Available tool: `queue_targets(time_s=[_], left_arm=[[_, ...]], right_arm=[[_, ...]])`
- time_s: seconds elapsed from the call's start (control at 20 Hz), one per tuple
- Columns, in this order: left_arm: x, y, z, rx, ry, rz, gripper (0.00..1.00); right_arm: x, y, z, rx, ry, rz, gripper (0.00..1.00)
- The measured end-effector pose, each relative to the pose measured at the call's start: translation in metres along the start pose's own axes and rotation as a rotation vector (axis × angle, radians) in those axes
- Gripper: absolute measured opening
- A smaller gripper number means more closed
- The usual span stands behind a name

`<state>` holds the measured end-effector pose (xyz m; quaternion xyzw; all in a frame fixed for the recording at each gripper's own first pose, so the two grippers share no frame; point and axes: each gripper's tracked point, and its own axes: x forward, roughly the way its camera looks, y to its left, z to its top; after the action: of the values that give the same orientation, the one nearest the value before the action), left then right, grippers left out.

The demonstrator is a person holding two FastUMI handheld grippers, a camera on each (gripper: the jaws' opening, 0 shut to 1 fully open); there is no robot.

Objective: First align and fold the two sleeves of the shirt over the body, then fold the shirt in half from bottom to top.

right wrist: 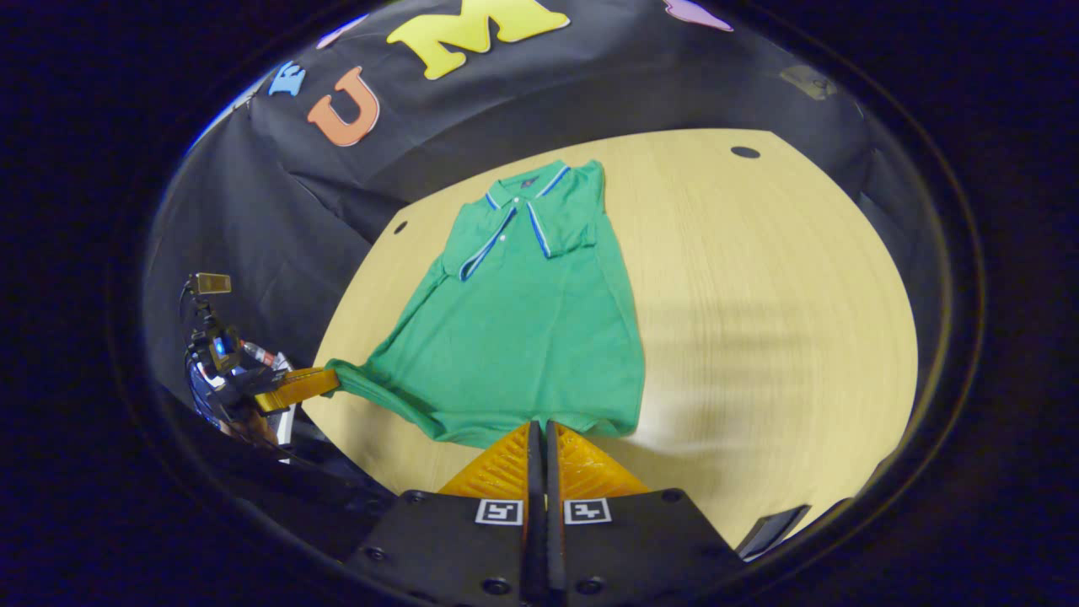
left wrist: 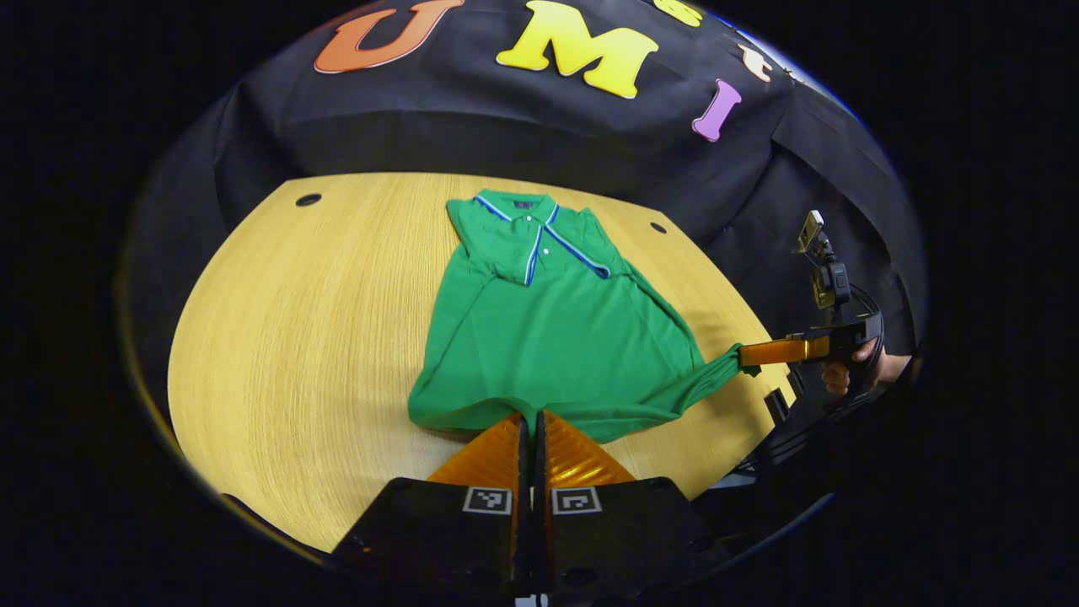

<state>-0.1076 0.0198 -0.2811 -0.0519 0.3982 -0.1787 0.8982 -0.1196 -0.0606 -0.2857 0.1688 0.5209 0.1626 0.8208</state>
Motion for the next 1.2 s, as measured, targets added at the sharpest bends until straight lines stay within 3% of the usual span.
queue_targets(time_s=[0.25, 0.5, 0.75, 1.0, 1.15, 1.2], left_arm=[[0.016, 0.005, 0.065, 0.049, -0.096, 0.0, 0.03], [0.028, 0.021, 0.135, 0.02, -0.198, 0.02, 0.04], [0.051, 0.036, 0.201, -0.011, -0.286, 0.042, 0.04], [0.084, 0.055, 0.261, -0.02, -0.348, 0.054, 0.04], [0.117, 0.074, 0.286, -0.073, -0.364, 0.055, 0.04], [0.128, 0.08, 0.292, -0.092, -0.373, 0.051, 0.03]], right_arm=[[-0.008, 0.006, 0.066, -0.016, -0.091, 0.009, 0.0], [-0.002, 0.005, 0.142, -0.044, -0.193, -0.001, 0.04], [0.009, 0.009, 0.224, -0.084, -0.299, -0.014, 0.0], [0.037, 0.013, 0.289, -0.104, -0.371, -0.01, 0.04], [0.067, 0.008, 0.319, -0.098, -0.394, -0.012, 0.07], [0.08, 0.005, 0.327, -0.099, -0.404, -0.017, 0.04]])
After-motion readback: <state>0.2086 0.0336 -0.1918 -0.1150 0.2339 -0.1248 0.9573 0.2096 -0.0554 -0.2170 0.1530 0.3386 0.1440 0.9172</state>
